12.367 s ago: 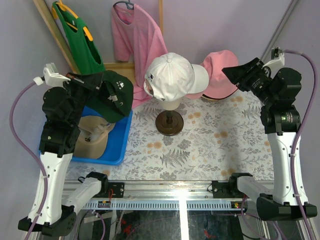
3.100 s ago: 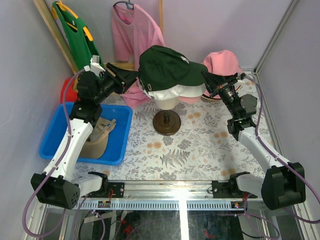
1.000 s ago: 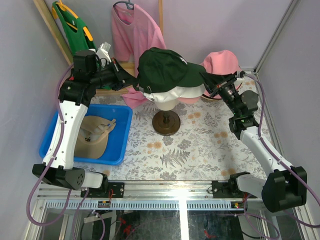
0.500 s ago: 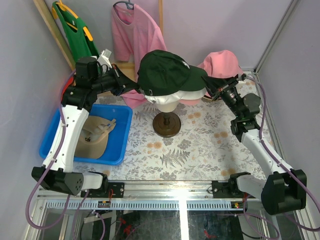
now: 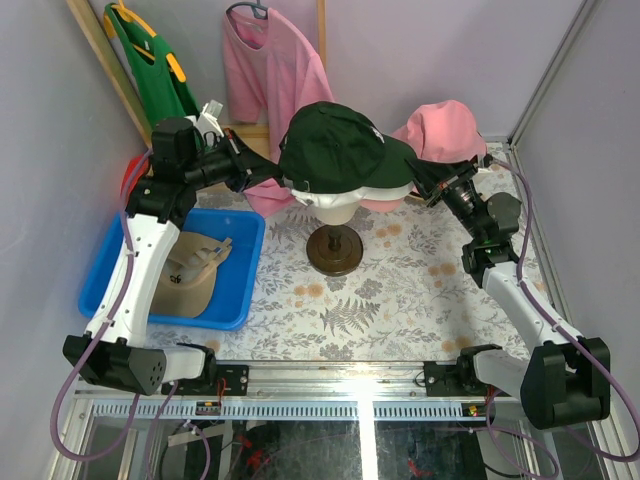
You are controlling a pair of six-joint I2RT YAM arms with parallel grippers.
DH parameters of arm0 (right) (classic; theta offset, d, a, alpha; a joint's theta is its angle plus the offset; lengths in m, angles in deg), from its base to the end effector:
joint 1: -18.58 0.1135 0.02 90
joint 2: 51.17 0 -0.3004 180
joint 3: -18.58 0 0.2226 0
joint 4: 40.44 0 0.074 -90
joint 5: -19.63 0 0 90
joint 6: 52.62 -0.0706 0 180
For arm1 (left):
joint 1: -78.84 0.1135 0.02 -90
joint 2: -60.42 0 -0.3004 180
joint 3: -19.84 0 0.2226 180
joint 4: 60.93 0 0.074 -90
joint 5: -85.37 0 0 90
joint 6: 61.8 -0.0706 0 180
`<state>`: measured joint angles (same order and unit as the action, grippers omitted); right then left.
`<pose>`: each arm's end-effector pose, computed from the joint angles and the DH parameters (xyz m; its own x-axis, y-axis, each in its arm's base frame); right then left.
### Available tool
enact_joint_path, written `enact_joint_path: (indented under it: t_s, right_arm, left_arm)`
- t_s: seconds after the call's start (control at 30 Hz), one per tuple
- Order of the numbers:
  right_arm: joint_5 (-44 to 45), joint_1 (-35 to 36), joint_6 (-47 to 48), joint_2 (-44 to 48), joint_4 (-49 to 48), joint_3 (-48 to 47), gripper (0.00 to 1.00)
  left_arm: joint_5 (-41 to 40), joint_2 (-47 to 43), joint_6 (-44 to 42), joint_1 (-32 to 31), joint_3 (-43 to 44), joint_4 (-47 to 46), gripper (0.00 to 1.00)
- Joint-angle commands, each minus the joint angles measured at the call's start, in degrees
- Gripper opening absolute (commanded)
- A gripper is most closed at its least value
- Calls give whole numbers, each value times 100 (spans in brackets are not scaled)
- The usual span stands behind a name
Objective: Stack the hats
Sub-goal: Stack the hat on the hat.
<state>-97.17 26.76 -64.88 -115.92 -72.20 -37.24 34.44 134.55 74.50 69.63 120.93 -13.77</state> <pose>0.2311 0.0654 0.4038 -0.6076 0.7939 0.0248 -0.2610 -0.2290 0.9378 0.2467 -0.0851 0.4589 -0.7474 -0.4474 -0.4910 0.2428 0.5040 -0.8289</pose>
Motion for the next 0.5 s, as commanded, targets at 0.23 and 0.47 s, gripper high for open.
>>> enact_joint_path:
  t_s: [0.23, 0.47]
  right_arm:
    - [-308, -117, 689, -143, 782, 391, 0]
    - [-210, -116, 803, -195, 665, 684, 0]
  left_arm:
    - [587, -100, 74, 7, -271, -42, 0]
    - [627, -40, 21, 6, -273, -25, 0]
